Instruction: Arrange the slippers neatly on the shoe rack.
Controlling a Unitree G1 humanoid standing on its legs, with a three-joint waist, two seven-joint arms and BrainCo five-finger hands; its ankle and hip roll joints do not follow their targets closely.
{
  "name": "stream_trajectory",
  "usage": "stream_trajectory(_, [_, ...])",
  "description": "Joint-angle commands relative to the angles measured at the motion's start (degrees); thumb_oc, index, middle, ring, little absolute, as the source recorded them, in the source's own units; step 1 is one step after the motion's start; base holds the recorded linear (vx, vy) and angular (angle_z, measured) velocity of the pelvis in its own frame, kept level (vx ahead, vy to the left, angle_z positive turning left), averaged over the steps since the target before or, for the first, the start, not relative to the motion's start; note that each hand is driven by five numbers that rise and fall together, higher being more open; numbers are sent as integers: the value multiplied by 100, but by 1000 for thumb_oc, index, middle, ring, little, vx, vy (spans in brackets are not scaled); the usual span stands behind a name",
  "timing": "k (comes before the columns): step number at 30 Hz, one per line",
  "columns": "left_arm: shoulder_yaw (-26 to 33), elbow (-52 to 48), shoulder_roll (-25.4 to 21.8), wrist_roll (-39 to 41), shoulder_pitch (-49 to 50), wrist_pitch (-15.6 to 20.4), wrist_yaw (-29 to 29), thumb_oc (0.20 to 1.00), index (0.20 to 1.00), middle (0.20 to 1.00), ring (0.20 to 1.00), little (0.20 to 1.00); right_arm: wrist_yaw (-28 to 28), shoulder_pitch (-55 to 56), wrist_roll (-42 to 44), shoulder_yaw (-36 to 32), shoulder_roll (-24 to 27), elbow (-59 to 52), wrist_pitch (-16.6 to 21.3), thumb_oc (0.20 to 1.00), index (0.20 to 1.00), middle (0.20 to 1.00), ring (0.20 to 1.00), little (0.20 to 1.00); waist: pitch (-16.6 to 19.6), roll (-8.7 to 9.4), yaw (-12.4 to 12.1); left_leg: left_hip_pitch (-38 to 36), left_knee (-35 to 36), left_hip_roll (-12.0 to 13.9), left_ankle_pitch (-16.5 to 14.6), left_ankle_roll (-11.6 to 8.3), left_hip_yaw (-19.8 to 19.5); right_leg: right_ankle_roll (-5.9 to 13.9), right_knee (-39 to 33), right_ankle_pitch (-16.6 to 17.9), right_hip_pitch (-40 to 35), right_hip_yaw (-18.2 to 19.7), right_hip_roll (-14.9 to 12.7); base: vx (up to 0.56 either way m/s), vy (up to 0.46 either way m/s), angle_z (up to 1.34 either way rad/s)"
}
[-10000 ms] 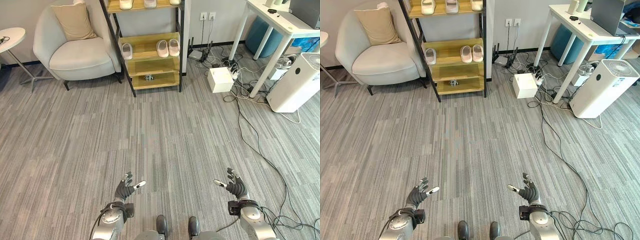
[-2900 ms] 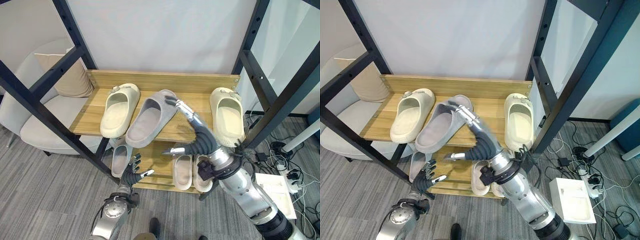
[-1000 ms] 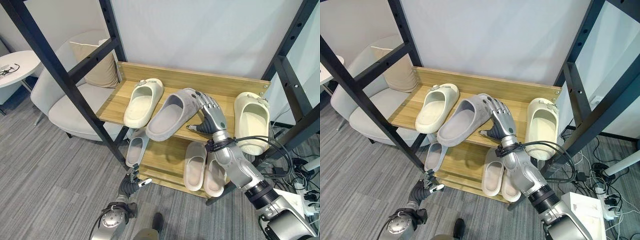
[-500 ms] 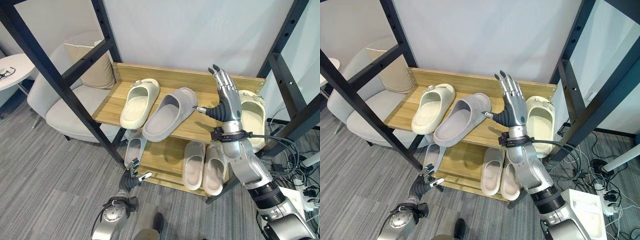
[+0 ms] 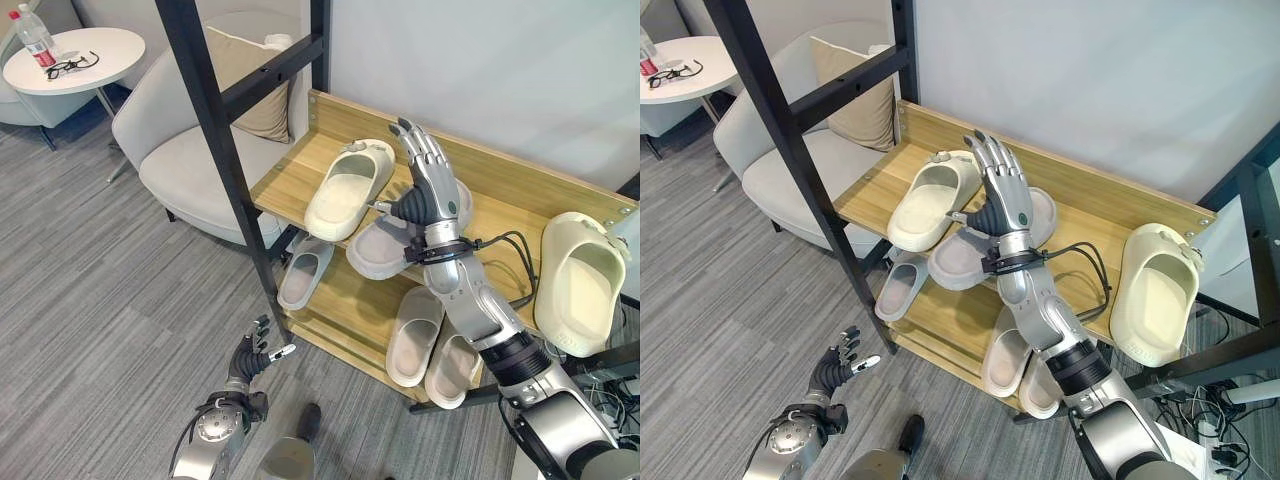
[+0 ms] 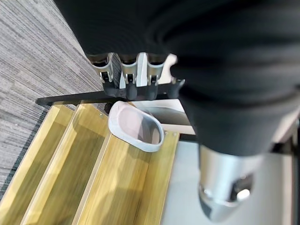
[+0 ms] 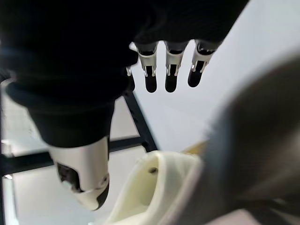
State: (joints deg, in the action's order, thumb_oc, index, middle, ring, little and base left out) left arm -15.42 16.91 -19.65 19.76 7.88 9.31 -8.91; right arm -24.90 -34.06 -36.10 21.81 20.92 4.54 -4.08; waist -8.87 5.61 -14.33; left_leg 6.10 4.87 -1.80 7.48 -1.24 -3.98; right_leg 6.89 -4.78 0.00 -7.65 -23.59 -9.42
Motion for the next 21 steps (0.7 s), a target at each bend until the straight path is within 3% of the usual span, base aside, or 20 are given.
stream_trajectory(1, [4, -82, -112, -1, -189, 271, 53, 1000, 1000, 1000, 1000, 1000, -147, -296, -161, -94, 270, -251, 60, 1000, 1000, 1000, 1000, 1000, 216, -127, -12, -500, 13, 303, -814, -148, 176, 325, 5, -22, -10, 281, -303, 0, 0, 0])
stream_trajectory(7, [73, -110, -65, -129, -142, 209, 66, 1000, 1000, 1000, 1000, 1000, -113, 333, -37, -397, 335, -901, 260, 1000, 1000, 1000, 1000, 1000, 271, -248, 299, -616, 13, 381, -846, -164, 340, 293, -11, -59, -5, 446, -298, 3, -9, -18])
stream_trajectory(16, [27, -93, -15, -91, -157, 207, 47, 1000, 1000, 1000, 1000, 1000, -80, 433, 96, -382, 331, -884, 297, 1000, 1000, 1000, 1000, 1000, 285, -316, 416, -672, 13, 423, -845, -187, 382, 257, -17, -78, 0, 514, -242, -5, -16, -6])
stream_trajectory(21, [38, -72, -9, -51, -97, 233, 23, 1000, 1000, 1000, 1000, 1000, -40, 248, 114, -190, 230, -741, 312, 1000, 1000, 1000, 1000, 1000, 278, -305, 336, -665, 13, 403, -856, -176, 344, 262, -16, -67, -2, 483, -247, 0, 0, 0])
